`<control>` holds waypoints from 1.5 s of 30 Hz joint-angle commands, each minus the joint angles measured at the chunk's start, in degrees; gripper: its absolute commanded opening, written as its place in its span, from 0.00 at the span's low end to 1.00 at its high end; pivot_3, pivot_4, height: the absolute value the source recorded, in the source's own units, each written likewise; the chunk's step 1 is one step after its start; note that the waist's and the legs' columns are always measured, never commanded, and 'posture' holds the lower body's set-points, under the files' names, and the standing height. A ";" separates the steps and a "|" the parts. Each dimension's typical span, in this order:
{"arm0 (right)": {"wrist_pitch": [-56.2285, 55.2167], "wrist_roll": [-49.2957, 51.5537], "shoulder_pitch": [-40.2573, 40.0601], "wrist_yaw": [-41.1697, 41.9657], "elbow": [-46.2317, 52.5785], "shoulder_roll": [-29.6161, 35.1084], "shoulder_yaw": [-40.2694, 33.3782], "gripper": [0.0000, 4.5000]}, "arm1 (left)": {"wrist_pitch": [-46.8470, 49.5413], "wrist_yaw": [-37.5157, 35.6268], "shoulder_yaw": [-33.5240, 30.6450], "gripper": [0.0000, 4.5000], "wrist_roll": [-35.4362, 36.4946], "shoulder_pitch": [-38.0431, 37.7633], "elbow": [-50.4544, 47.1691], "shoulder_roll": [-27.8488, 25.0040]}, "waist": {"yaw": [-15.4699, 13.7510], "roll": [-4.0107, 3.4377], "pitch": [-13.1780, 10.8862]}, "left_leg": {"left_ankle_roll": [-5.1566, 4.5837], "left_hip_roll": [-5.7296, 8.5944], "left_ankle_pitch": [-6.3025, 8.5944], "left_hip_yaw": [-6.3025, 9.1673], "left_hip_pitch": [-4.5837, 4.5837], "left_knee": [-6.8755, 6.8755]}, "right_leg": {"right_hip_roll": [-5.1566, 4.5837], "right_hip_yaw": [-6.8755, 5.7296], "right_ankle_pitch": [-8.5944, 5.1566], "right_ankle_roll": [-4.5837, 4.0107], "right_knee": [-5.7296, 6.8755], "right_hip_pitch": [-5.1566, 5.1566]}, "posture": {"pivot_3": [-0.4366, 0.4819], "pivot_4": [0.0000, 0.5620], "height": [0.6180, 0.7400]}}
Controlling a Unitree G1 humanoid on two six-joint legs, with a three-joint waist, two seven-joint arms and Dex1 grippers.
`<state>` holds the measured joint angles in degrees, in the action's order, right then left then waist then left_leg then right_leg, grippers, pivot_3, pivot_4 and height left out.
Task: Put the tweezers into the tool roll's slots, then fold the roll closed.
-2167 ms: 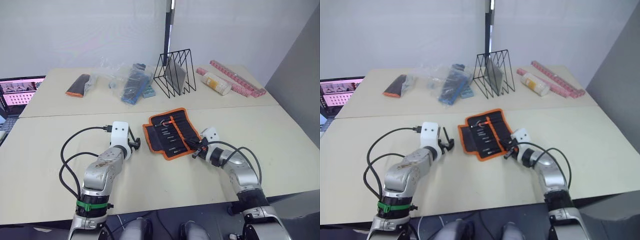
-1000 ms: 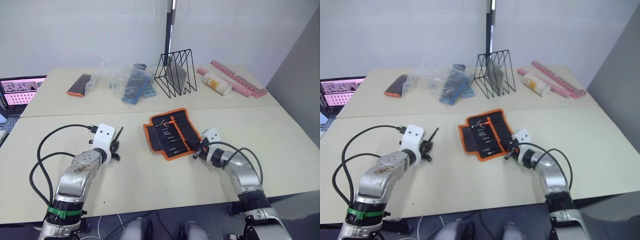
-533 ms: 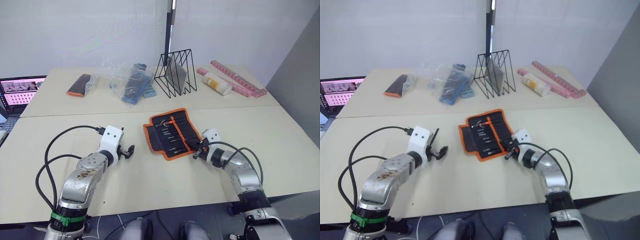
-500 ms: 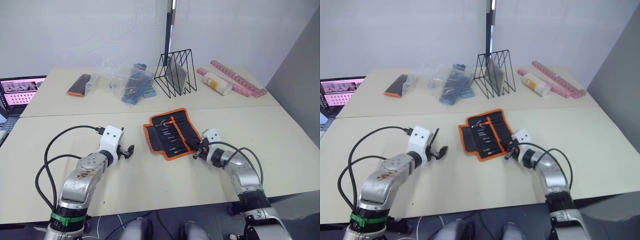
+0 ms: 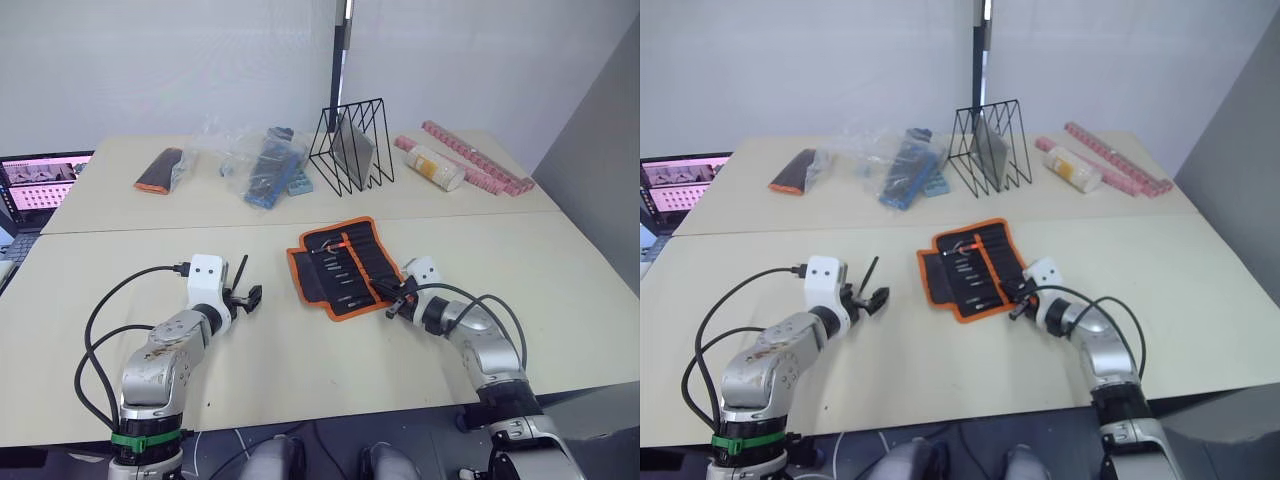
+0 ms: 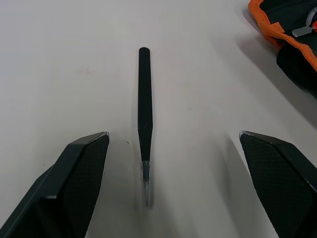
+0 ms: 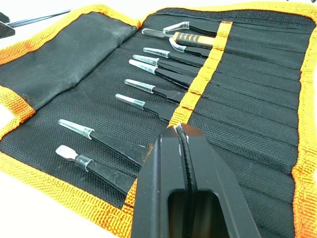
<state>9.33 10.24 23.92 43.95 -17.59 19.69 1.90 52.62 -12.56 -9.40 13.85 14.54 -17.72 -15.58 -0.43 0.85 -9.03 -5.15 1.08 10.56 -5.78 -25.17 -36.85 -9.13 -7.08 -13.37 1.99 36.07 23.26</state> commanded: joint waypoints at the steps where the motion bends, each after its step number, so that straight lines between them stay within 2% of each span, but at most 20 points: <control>1: 1.80 -0.75 -1.54 1.85 -0.50 -0.22 2.91 0.00 | -0.07 -0.12 1.23 0.81 -0.16 0.08 0.31 -0.64 | -0.01 0.00 0.00 | 0.00 0.01 0.00 0.00 0.00 0.00 | 0.00 0.00 0.00 0.00 0.00 0.00 | 0.48 0.27 0.71; 12: 1.70 -0.98 -1.84 1.98 -0.33 -0.03 3.26 0.00 | -4.20 0.23 3.08 0.01 -2.25 0.40 3.52 -1.02 | -0.23 -0.01 0.01 | 0.00 0.02 0.00 0.01 0.01 0.00 | -0.02 0.01 0.00 0.00 -0.01 0.02 | 0.48 0.27 0.71; 20: 1.88 -0.82 -2.14 1.67 0.24 0.19 2.82 0.00 | -8.71 -3.29 2.12 0.01 -1.25 3.12 2.06 -4.00 | -0.22 0.01 0.00 | 0.00 0.02 0.00 0.01 0.00 0.00 | -0.05 0.01 0.00 0.00 -0.01 0.04 | 0.48 0.27 0.71; 26: 2.38 -0.56 -2.80 0.96 1.73 0.38 2.15 0.00 | -9.29 -13.60 5.08 0.01 2.95 9.63 0.57 -8.63 | -0.22 0.00 0.00 | 0.00 0.04 0.00 0.01 0.00 0.00 | -0.05 0.01 0.00 0.00 -0.03 0.04 | 0.48 0.27 0.71; 28: 2.54 -0.60 -3.13 0.58 2.36 0.45 1.94 0.00 | -8.11 -18.41 7.75 0.01 4.67 11.95 0.35 -10.77 | -0.22 0.00 -0.01 | 0.00 0.04 0.00 0.01 0.00 0.00 | -0.04 0.01 0.00 0.00 -0.03 0.04 | 0.48 0.27 0.71; 31: 2.03 -1.26 -3.95 -0.40 2.95 0.83 1.75 0.00 | -11.71 -29.45 15.76 0.01 3.41 15.22 2.28 -16.92 | -0.20 -0.01 -0.01 | 0.00 0.04 0.00 -0.01 0.00 0.01 | 0.03 -0.01 0.00 0.00 -0.03 0.04 | 0.48 0.27 0.71; 34: 1.80 -1.31 -4.75 -1.24 4.29 1.10 1.31 0.00 | -14.70 -35.54 19.94 0.01 2.66 18.83 6.10 -19.13 | -0.24 -0.03 -0.02 | 0.01 0.03 0.00 -0.02 0.00 0.02 | 0.35 0.01 -0.01 0.00 -0.03 0.06 | 0.48 0.27 0.71; 40: 1.54 -1.20 -6.97 -2.57 7.67 2.02 0.76 0.00 | -23.41 -44.89 28.96 0.01 -2.61 25.97 15.02 -19.21 | -0.36 -0.04 -0.04 | 0.02 -0.01 -0.01 -0.01 -0.01 0.01 | 0.26 0.05 -0.02 0.00 -0.15 0.06 | 0.48 0.27 0.71; 45: 1.50 -1.52 -7.94 -3.88 8.52 1.64 1.30 0.00 | -26.66 -47.65 33.36 0.01 -6.94 29.45 22.68 -16.56 | -0.28 -0.03 -0.04 | 0.01 -0.03 -0.01 -0.01 -0.01 0.01 | 0.13 0.04 -0.02 0.00 -0.12 0.04 | 0.48 0.27 0.71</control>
<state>10.17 10.09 17.22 40.53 -8.57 21.21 1.92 27.45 -59.35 23.34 8.25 41.90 3.90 -32.84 -0.71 0.82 -9.07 -5.15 1.04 10.55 -5.78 -25.18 -36.84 -9.00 -7.04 -13.39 1.99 35.95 23.30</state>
